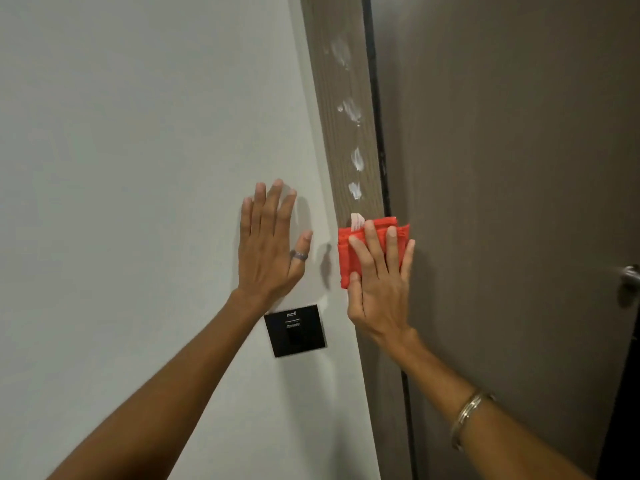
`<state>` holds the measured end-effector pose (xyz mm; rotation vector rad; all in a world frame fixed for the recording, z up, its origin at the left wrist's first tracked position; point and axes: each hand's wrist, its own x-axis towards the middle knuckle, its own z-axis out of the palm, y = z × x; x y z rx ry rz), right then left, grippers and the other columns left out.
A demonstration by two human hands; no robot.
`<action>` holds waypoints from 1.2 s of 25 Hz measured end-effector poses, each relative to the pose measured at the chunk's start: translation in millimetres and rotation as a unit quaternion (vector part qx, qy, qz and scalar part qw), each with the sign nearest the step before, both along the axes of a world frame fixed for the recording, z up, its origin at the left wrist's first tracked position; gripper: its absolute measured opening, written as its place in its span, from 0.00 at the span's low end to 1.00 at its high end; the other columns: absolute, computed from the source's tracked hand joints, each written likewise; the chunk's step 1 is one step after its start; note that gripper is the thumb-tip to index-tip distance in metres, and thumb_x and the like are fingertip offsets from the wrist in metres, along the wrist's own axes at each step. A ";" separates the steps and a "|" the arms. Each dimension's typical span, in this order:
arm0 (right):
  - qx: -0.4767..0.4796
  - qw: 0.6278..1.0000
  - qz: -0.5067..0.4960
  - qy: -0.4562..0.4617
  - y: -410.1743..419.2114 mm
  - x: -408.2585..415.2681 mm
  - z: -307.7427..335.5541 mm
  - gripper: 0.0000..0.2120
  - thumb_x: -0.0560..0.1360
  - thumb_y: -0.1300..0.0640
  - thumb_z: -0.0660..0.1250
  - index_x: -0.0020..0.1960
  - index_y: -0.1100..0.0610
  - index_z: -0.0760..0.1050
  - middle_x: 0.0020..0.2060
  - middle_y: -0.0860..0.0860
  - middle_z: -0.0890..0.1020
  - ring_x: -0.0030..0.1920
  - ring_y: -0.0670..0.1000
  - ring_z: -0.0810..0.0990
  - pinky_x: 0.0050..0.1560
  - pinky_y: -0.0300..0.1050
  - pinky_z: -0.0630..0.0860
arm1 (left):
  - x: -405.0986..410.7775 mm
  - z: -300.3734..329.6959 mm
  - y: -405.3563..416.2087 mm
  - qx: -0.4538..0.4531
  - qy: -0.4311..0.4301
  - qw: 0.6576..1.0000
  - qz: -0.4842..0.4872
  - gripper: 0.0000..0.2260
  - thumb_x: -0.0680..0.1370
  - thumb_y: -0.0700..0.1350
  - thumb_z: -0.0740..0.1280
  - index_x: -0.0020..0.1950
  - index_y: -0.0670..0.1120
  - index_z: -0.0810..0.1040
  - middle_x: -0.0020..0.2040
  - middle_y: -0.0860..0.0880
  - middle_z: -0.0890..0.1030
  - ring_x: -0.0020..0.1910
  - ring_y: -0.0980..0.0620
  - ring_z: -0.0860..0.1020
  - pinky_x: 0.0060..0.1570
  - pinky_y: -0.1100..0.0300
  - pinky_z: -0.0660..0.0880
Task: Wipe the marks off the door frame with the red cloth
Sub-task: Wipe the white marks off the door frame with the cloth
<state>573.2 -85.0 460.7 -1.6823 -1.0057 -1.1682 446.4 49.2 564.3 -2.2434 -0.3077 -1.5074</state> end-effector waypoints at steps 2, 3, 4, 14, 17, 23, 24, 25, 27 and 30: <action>0.028 0.998 -0.044 0.027 12.2 -11.2 5.5 0.36 0.81 0.46 0.57 0.86 0.52 0.48 0.86 0.51 0.50 0.86 0.60 0.46 0.82 0.69 0.38 | 6.3 7.4 5.5 0.006 -0.014 0.999 0.036 0.31 0.84 0.55 0.58 0.83 0.41 0.57 0.84 0.38 0.57 0.84 0.39 0.52 0.83 0.48 0.41; 0.026 0.997 -0.069 0.013 14.4 -12.5 5.6 0.37 0.82 0.43 0.55 0.86 0.52 0.46 0.85 0.52 0.48 0.86 0.60 0.44 0.82 0.69 0.37 | 8.4 8.2 8.2 0.009 -0.016 0.998 0.056 0.32 0.85 0.55 0.58 0.83 0.41 0.55 0.84 0.38 0.56 0.84 0.40 0.51 0.83 0.48 0.40; 0.014 0.996 -0.087 -0.013 13.2 -8.4 6.1 0.37 0.83 0.41 0.54 0.86 0.51 0.44 0.85 0.52 0.48 0.86 0.59 0.43 0.82 0.69 0.38 | 10.9 7.0 10.4 0.018 -0.016 0.997 0.073 0.32 0.85 0.56 0.58 0.84 0.41 0.53 0.84 0.38 0.56 0.84 0.41 0.49 0.83 0.48 0.40; 0.032 0.998 -0.037 -0.048 11.5 18.1 14.3 0.29 0.85 0.43 0.53 0.83 0.53 0.57 0.82 0.54 0.63 0.85 0.54 0.44 0.84 0.62 0.40 | 22.2 -0.1 25.1 0.075 -0.046 0.990 0.112 0.34 0.84 0.59 0.56 0.84 0.42 0.52 0.84 0.39 0.58 0.84 0.44 0.48 0.82 0.48 0.38; 0.041 0.997 -0.067 -0.010 17.6 7.4 -2.5 0.29 0.85 0.42 0.53 0.84 0.51 0.55 0.82 0.54 0.61 0.85 0.55 0.43 0.84 0.63 0.42 | 25.6 0.2 22.2 0.065 -0.051 0.991 0.107 0.33 0.84 0.59 0.55 0.84 0.41 0.54 0.83 0.39 0.60 0.83 0.39 0.55 0.82 0.48 0.39; 0.009 0.997 -0.033 -0.065 0.6 22.4 7.5 0.30 0.85 0.42 0.56 0.83 0.51 0.55 0.83 0.54 0.61 0.86 0.54 0.44 0.84 0.62 0.46 | 22.8 1.2 19.6 0.058 -0.050 0.991 0.110 0.34 0.85 0.59 0.55 0.84 0.43 0.50 0.84 0.40 0.57 0.84 0.42 0.51 0.82 0.48 0.39; 0.020 0.998 -0.023 -0.050 1.1 22.9 16.7 0.31 0.85 0.42 0.55 0.84 0.52 0.53 0.83 0.54 0.60 0.85 0.55 0.44 0.84 0.62 0.46 | 23.1 0.2 19.5 0.057 -0.047 0.991 0.112 0.34 0.84 0.59 0.55 0.85 0.43 0.48 0.84 0.40 0.56 0.84 0.44 0.48 0.82 0.47 0.39; 0.034 0.999 -0.017 -0.036 2.2 22.4 24.4 0.30 0.85 0.42 0.54 0.84 0.52 0.53 0.83 0.54 0.59 0.85 0.56 0.45 0.84 0.63 0.46 | 23.8 0.3 19.9 0.056 -0.045 0.991 0.113 0.34 0.84 0.59 0.55 0.85 0.44 0.47 0.84 0.40 0.56 0.84 0.46 0.46 0.82 0.47 0.40; 0.018 0.997 -0.036 -0.070 0.9 22.4 27.8 0.29 0.85 0.42 0.54 0.83 0.52 0.56 0.83 0.54 0.61 0.85 0.61 0.50 0.84 0.63 0.45 | 24.3 1.3 20.2 0.052 -0.049 0.991 0.111 0.35 0.84 0.59 0.54 0.85 0.45 0.45 0.85 0.40 0.55 0.84 0.47 0.45 0.82 0.46 0.41; -0.009 0.993 -0.035 -0.116 -2.1 28.3 33.9 0.28 0.85 0.43 0.55 0.82 0.51 0.59 0.82 0.53 0.60 0.84 0.61 0.54 0.84 0.62 0.44 | 24.2 -0.5 20.4 0.047 -0.041 0.991 0.116 0.35 0.84 0.60 0.54 0.85 0.45 0.45 0.85 0.41 0.54 0.84 0.47 0.44 0.82 0.46 0.40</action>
